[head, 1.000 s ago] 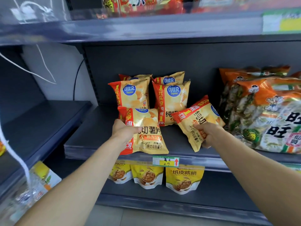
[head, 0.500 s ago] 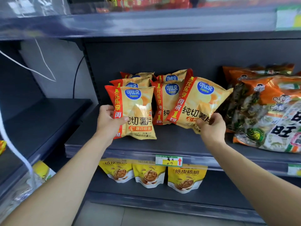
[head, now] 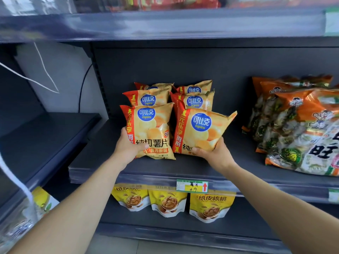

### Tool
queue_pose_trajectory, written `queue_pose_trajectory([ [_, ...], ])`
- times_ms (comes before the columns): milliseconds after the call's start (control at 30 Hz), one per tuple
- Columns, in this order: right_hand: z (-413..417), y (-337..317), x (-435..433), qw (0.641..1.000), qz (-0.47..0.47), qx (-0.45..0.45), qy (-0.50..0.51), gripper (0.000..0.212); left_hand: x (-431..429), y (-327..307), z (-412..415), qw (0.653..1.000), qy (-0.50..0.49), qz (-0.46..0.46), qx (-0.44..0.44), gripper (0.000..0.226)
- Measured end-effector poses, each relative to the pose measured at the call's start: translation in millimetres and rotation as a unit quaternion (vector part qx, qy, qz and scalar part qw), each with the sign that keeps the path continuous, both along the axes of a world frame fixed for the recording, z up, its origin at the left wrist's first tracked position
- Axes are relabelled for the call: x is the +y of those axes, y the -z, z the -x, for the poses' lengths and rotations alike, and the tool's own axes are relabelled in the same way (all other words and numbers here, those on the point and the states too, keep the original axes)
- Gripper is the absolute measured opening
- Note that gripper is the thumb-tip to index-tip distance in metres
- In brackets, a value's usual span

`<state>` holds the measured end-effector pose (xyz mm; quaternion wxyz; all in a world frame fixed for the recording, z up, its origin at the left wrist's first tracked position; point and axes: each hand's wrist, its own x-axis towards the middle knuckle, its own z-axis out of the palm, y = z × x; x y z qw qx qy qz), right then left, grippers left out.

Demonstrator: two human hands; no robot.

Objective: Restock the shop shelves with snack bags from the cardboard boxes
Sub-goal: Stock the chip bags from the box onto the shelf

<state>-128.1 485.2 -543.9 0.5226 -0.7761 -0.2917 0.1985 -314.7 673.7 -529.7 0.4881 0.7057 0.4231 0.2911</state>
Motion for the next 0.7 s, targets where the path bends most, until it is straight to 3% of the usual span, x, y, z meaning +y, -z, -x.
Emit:
queue_pose_trajectory([
  [233,-4.0,-13.4,6.6,0.996,0.067,-0.054,0.036,0.078,15.9,2.0,-15.2,0.999,-0.003,-0.029,-0.041,0.077],
  [467,-9.8,-10.3,6.4,0.996,0.022,-0.055,0.066,0.075,16.9,9.5,-36.5,0.998,0.009,-0.042,-0.036,0.089],
  [700,-7.9,-10.0,9.2,1.0,0.01,-0.024,0.007,0.074,39.5,8.9,-18.4,0.994,0.059,0.09,-0.021,0.112],
])
